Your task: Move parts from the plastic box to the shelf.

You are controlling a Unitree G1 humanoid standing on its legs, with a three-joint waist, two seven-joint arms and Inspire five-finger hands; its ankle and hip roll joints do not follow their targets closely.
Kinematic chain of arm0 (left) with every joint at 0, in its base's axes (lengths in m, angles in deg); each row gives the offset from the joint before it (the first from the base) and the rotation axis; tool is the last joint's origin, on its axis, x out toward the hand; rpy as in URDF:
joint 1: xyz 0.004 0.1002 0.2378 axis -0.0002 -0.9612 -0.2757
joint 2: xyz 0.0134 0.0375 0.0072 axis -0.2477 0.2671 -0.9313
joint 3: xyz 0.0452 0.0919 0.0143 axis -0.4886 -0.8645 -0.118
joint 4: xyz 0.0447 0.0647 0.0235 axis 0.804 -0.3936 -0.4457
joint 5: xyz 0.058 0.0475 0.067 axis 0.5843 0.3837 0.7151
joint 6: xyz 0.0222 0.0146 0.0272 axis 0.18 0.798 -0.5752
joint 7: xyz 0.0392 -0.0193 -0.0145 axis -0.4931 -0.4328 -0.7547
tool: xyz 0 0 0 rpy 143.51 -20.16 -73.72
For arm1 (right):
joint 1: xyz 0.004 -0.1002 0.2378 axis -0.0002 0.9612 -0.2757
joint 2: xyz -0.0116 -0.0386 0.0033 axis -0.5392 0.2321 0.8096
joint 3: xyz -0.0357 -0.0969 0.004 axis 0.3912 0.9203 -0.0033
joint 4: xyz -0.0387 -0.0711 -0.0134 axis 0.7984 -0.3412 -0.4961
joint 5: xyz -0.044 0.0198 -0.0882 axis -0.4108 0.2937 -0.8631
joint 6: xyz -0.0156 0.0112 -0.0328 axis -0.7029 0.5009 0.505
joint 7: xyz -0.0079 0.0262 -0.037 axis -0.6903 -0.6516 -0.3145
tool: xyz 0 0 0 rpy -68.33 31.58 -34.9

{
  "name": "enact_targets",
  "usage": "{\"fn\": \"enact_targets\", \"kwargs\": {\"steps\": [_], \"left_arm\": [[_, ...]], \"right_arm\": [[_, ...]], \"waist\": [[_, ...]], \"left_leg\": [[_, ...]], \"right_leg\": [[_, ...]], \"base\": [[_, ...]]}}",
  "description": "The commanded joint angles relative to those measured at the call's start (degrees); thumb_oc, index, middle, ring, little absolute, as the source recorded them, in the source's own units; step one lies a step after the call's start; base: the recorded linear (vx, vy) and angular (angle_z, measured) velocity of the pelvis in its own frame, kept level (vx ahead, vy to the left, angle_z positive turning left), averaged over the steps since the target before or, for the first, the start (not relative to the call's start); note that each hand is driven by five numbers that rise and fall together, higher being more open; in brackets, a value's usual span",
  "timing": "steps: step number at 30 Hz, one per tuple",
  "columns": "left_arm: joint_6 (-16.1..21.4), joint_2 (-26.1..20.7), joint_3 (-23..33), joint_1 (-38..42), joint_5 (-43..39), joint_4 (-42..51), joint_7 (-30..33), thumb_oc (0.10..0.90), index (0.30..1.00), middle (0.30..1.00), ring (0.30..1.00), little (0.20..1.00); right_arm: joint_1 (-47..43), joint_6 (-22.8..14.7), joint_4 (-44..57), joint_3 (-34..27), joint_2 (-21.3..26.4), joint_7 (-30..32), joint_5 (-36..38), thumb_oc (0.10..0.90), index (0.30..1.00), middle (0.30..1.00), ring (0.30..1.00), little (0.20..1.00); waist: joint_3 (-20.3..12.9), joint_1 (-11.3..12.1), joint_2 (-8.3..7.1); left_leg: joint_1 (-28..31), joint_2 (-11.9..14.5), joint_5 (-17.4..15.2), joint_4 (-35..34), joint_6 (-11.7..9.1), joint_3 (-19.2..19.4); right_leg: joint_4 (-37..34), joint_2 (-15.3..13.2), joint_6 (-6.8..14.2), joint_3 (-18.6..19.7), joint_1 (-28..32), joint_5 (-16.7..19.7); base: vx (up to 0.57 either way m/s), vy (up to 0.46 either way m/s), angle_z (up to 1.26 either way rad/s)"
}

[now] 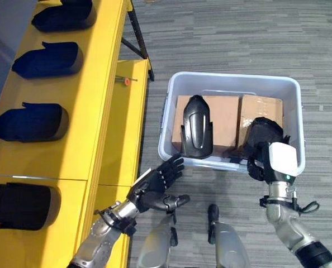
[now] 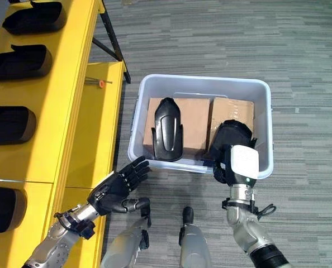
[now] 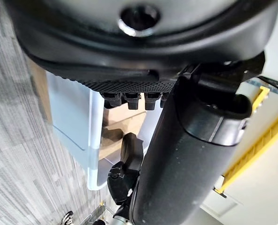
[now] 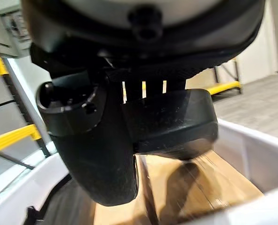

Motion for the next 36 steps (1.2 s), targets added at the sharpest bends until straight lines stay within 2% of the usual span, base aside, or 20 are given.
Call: {"fn": "enact_targets", "kwargs": {"steps": [1, 6, 10, 14, 19, 21, 22, 23, 24, 26, 27, 29, 31, 36], "left_arm": [[4.2, -0.3, 1.8, -0.8, 0.0, 5.6, -4.2, 0.900, 1.000, 1.000, 1.000, 1.000], [2.3, 0.4, 1.7, -1.3, 0.7, 5.1, -5.6, 0.900, 1.000, 1.000, 1.000, 1.000], [1.2, 0.7, 2.2, -1.3, 0.6, 5.4, -2.8, 0.900, 1.000, 1.000, 1.000, 1.000], [1.0, 0.3, 1.9, -1.4, 1.7, 5.0, -0.6, 0.900, 1.000, 1.000, 1.000, 1.000], [3.0, 0.7, 2.6, -4.2, 1.8, 4.2, 2.2, 0.900, 1.000, 1.000, 1.000, 1.000], [4.5, 1.5, 3.0, -5.3, 1.9, 3.7, 1.6, 0.900, 1.000, 1.000, 1.000, 1.000], [5.1, 1.8, 2.8, -5.2, 2.5, 3.4, 0.5, 0.900, 1.000, 1.000, 1.000, 1.000], [5.3, 1.9, 2.7, -4.9, 2.4, 3.1, -0.1, 0.900, 1.000, 1.000, 1.000, 1.000], [5.5, 1.7, 2.4, -4.4, 2.0, 3.2, -1.3, 0.900, 1.000, 1.000, 1.000, 1.000], [5.8, 1.5, 2.3, -4.3, 2.2, 3.3, -1.3, 0.900, 1.000, 1.000, 1.000, 1.000], [6.3, 1.4, 1.9, -3.9, 2.7, 3.6, 0.1, 0.900, 1.000, 1.000, 1.000, 1.000], [5.8, 1.4, 1.7, -3.3, 2.5, 4.1, 1.5, 0.900, 1.000, 1.000, 1.000, 1.000], [3.9, 1.6, 1.8, -2.3, 1.5, 4.9, 3.0, 0.900, 1.000, 1.000, 1.000, 1.000], [3.1, 1.8, 1.7, -2.2, 1.5, 5.1, 2.8, 0.900, 1.000, 1.000, 1.000, 1.000]], "right_arm": [[-5.3, -5.7, 4.6, -3.1, 3.4, 1.3, -4.4, 0.400, 0.300, 0.300, 0.300, 0.300], [-4.2, -9.0, 8.2, -4.0, 4.2, -1.4, -3.9, 0.400, 0.300, 0.300, 0.300, 0.300], [-3.6, -11.9, 14.3, -4.3, 5.4, -6.2, -0.9, 0.400, 0.300, 0.300, 0.300, 0.300], [-6.7, -12.5, 15.8, -3.0, 6.4, -6.0, 1.1, 0.400, 0.300, 0.300, 0.300, 0.300], [-12.0, -13.8, 17.0, -1.9, 5.7, -7.1, 5.4, 0.400, 0.300, 0.300, 0.300, 0.300], [-11.6, -13.9, 19.1, -2.4, 5.5, -7.5, 5.8, 0.400, 0.300, 0.300, 0.300, 0.300], [-10.8, -14.1, 19.9, -3.0, 5.3, -7.0, 5.4, 0.400, 0.300, 0.300, 0.300, 0.300], [-10.4, -14.2, 19.9, -3.3, 5.1, -6.5, 5.2, 0.400, 0.300, 0.300, 0.300, 0.300], [-9.5, -15.3, 19.7, -4.0, 4.9, -5.2, 5.0, 0.400, 0.300, 0.300, 0.300, 0.300], [-9.2, -16.5, 19.4, -4.2, 4.8, -4.8, 5.1, 0.400, 0.300, 0.300, 0.300, 0.300], [-9.3, -17.6, 19.4, -4.1, 4.6, -4.8, 5.9, 0.400, 0.300, 0.300, 0.300, 0.300], [-8.9, -17.9, 20.0, -4.2, 4.2, -4.2, 6.0, 0.400, 0.300, 0.300, 0.300, 0.300], [-7.5, -18.3, 20.5, -5.3, 4.1, -2.2, 6.7, 0.400, 0.300, 0.300, 0.300, 0.300], [-6.6, -19.2, 20.4, -6.2, 4.0, -1.0, 6.5, 0.400, 0.300, 0.300, 0.300, 0.300]], "waist": [[-8.9, 0.8, -2.90], [-12.6, 0.6, -3.89], [-15.3, 0.6, -4.72], [-15.6, 1.2, -4.65], [-15.7, 3.1, -4.08], [-15.4, 3.3, -3.66], [-15.0, 2.8, -3.42], [-14.9, 2.5, -3.38], [-14.7, 1.6, -3.44], [-14.7, 1.4, -3.55], [-14.6, 1.0, -4.16], [-14.8, 0.5, -4.75], [-15.7, -0.7, -5.38], [-16.4, -1.1, -5.48]], "left_leg": [[2.7, -0.6, -9.5, 3.1, -0.9, -0.5], [5.2, 0.2, -9.3, 1.5, -1.4, -0.4], [7.1, 0.6, -9.8, 0.7, -1.6, -0.9], [7.2, 1.4, -9.5, 0.7, -2.2, -1.7], [6.2, 3.0, -7.1, -0.6, -4.1, -3.3], [4.2, 3.8, -5.7, -0.3, -4.9, -1.6], [2.8, 4.3, -5.6, 1.3, -5.0, 2.3], [2.4, 4.6, -6.1, 2.3, -4.9, 4.2], [2.5, 5.1, -7.5, 4.6, -4.4, 7.6], [2.4, 5.3, -8.3, 5.7, -4.1, 8.1], [3.2, 5.6, -10.1, 8.0, -3.8, 8.4], [4.2, 6.2, -11.1, 9.9, -3.5, 9.3], [6.2, 7.8, -11.0, 12.8, -3.7, 11.4], [7.8, 8.0, -11.3, 12.5, -3.8, 11.7]], "right_leg": [[-1.8, -0.8, 1.9, -0.1, 3.1, -2.8], [-3.9, -0.2, 1.9, 0.3, 5.8, -2.4], [-5.7, 0.2, 1.6, 0.6, 8.1, -2.6], [-5.7, 0.6, 0.9, 0.1, 8.8, -3.3], [-6.7, 1.1, -0.1, -1.8, 10.2, -3.8], [-7.0, 1.0, -0.4, -3.2, 10.3, -3.9], [-6.8, 0.4, -0.5, -5.4, 10.3, -3.9], [-6.7, 0.0, -0.6, -6.4, 10.1, -3.9], [-6.0, -0.9, -0.7, -8.2, 9.5, -3.8], [-5.5, -1.2, -0.7, -8.6, 9.1, -3.9], [-4.9, -2.1, -0.6, -8.3, 8.6, -3.7], [-4.6, -2.8, -0.6, -8.5, 8.0, -3.1], [-4.6, -3.4, -0.6, -9.2, 7.5, -2.3], [-4.7, -3.6, -0.4, -9.2, 7.0, -1.9]], "base": [[0.04, -0.023, -0.05], [0.05, -0.038, -0.01], [-0.01, -0.109, -0.03], [-0.07, -0.144, -0.01], [-0.05, -0.124, 0.08], [-0.10, -0.031, 0.13], [-0.14, 0.003, 0.33], [-0.22, 0.066, 0.54], [-0.15, 0.066, 0.57], [-0.12, 0.093, 0.63], [-0.11, 0.121, 0.54], [-0.08, 0.121, 0.23], [-0.11, 0.200, 0.43], [-0.04, 0.104, 0.24]]}}
